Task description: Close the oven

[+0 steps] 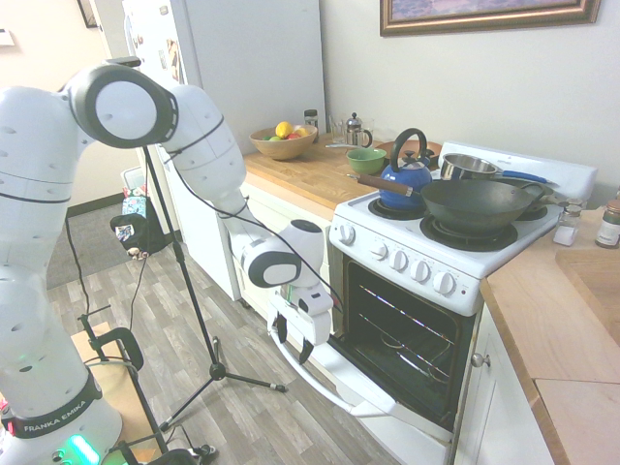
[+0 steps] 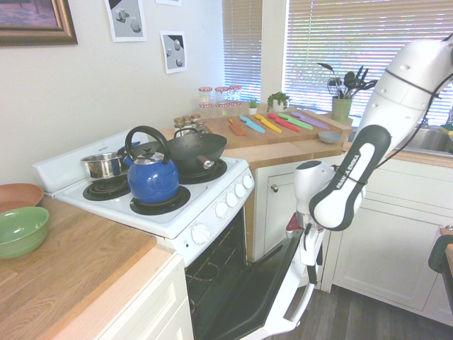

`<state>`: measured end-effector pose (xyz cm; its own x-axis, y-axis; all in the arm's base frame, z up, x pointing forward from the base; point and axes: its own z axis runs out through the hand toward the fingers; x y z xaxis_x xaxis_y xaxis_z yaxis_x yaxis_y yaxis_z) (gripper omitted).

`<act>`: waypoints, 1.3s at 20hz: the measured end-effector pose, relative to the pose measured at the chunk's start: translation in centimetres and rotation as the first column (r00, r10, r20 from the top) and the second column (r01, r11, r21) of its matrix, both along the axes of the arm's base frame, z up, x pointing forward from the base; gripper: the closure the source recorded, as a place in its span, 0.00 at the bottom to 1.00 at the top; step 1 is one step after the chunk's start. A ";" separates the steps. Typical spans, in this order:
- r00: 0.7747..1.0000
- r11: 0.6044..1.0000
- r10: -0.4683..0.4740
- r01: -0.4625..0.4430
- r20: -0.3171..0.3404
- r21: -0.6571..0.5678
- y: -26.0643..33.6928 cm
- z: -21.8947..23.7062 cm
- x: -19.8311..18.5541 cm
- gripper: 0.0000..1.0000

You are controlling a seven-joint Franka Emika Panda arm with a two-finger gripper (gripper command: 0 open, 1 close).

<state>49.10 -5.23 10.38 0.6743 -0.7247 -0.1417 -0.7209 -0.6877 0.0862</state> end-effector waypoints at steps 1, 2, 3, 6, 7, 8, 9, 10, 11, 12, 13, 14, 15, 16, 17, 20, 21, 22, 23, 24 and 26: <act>1.000 1.000 -0.001 0.001 -0.003 -0.004 -0.5 -0.8 0.4 0.00; 1.000 1.000 0.001 -0.001 -0.003 -0.008 -0.8 -1.4 0.8 0.00; 1.000 1.000 0.008 -0.008 0.002 -0.011 -1.1 -1.8 1.2 0.00; 0.999 0.999 0.029 -0.029 0.030 -0.019 -1.2 -2.7 2.3 0.00; 0.999 0.999 0.030 -0.030 0.032 -0.024 -1.3 -3.1 2.3 0.00; 0.999 0.999 0.031 -0.030 0.038 -0.031 -1.5 -3.4 2.4 0.00; 0.998 0.999 0.032 -0.030 0.051 -0.039 -1.6 -3.7 2.6 0.00; 0.998 0.999 0.030 -0.027 0.058 -0.043 -1.6 -3.6 2.8 0.00; 0.997 0.999 0.033 -0.030 0.071 -0.046 -1.4 -3.2 3.1 0.00; 0.995 0.998 0.038 -0.034 0.090 -0.048 -1.2 -2.7 3.5 0.00; 0.992 0.998 0.047 -0.041 0.116 -0.052 -0.7 -2.1 4.2 0.00; 0.988 0.997 0.058 -0.050 0.143 -0.055 -0.1 -1.4 5.0 0.00; 0.983 0.997 0.068 -0.059 0.169 -0.058 0.9 -0.8 5.9 0.00; 0.979 0.996 0.074 -0.064 0.190 -0.061 1.9 -0.2 6.8 0.00; 0.976 0.996 0.071 -0.059 0.206 -0.065 3.0 0.3 7.5 0.00; 0.970 0.996 0.057 -0.037 0.238 -0.086 6.1 1.2 9.4 0.00; 0.967 0.995 0.049 -0.026 0.249 -0.094 7.1 1.3 10.1 0.00; 0.964 0.995 0.040 -0.015 0.261 -0.100 8.1 1.3 10.9 0.00; 0.961 0.994 0.031 -0.002 0.276 -0.105 8.8 1.3 11.8 0.00; 0.955 0.994 0.027 0.007 0.295 -0.111 9.3 1.5 12.9 0.00; 0.943 0.993 0.024 0.016 0.332 -0.119 10.0 2.6 15.3 0.00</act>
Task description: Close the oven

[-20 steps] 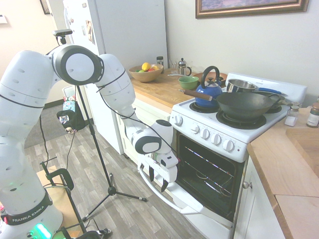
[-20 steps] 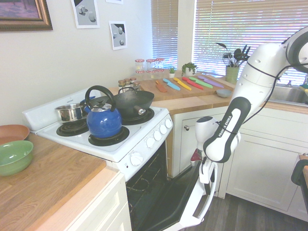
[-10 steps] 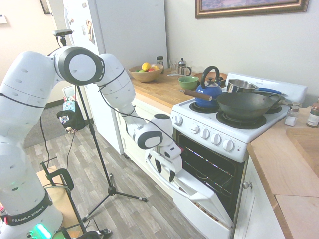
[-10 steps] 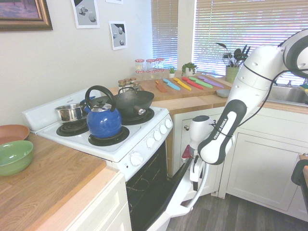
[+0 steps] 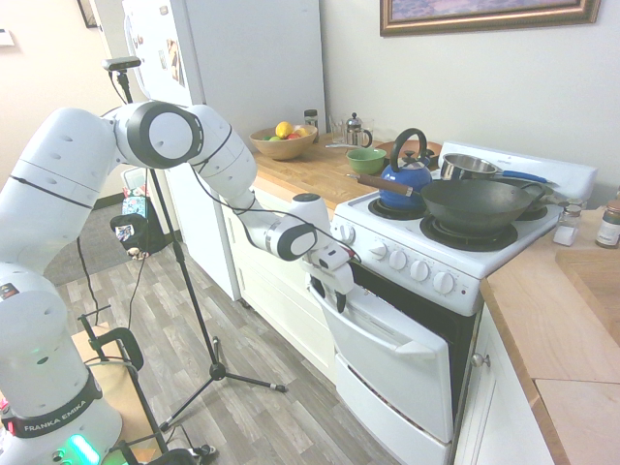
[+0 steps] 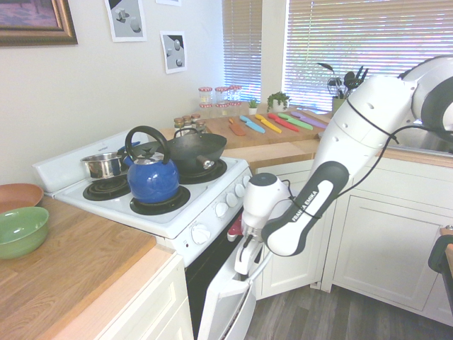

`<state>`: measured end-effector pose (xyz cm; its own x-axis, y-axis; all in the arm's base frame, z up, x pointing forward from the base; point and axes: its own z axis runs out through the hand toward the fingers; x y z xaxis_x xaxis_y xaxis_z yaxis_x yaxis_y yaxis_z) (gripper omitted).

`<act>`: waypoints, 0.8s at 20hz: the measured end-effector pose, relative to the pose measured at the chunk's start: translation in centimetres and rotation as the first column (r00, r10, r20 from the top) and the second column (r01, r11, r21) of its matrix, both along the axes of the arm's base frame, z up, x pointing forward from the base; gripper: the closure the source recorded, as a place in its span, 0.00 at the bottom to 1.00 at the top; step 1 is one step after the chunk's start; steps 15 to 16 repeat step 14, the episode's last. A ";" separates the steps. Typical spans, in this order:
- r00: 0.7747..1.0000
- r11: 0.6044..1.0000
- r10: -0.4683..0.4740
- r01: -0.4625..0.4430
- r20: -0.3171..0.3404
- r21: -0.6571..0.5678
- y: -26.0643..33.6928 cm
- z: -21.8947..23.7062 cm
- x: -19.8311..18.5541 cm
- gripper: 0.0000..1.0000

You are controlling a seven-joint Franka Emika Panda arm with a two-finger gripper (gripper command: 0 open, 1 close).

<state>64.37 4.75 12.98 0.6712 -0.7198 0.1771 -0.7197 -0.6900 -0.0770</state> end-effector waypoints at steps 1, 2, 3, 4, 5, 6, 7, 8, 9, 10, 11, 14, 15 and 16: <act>1.000 1.000 0.000 0.000 0.028 -0.001 0.1 1.3 1.5 0.00; 0.999 1.000 -0.002 0.002 0.051 0.001 0.2 2.6 2.5 0.00; 0.997 1.000 -0.006 0.005 0.075 0.006 0.1 4.1 3.3 0.00; 0.995 1.000 -0.010 0.009 0.102 0.012 -0.1 5.8 3.7 0.00; 0.993 1.000 -0.016 0.014 0.115 0.019 -0.3 7.6 3.9 0.00; 0.994 0.999 -0.024 0.022 0.104 0.027 -0.6 9.0 3.3 0.00; 0.996 0.999 -0.031 0.028 0.087 0.036 -0.9 10.3 2.3 0.00; 0.997 0.999 -0.035 0.032 0.069 0.043 -1.3 11.5 1.1 0.00; 0.999 0.998 -0.036 0.034 0.036 0.047 -1.8 12.5 -0.3 0.00; 0.999 0.998 -0.037 0.037 -0.006 0.049 -2.4 13.3 -1.8 0.00; 0.998 0.998 -0.040 0.042 -0.045 0.052 -3.2 14.1 -3.4 0.00; 0.996 0.999 -0.016 0.019 -0.085 0.032 -4.8 16.7 -8.1 0.00; 0.996 0.999 -0.016 0.019 -0.085 0.032 -4.8 16.7 -8.1 0.00; 0.996 0.999 -0.016 0.019 -0.085 0.032 -4.8 16.7 -8.1 0.00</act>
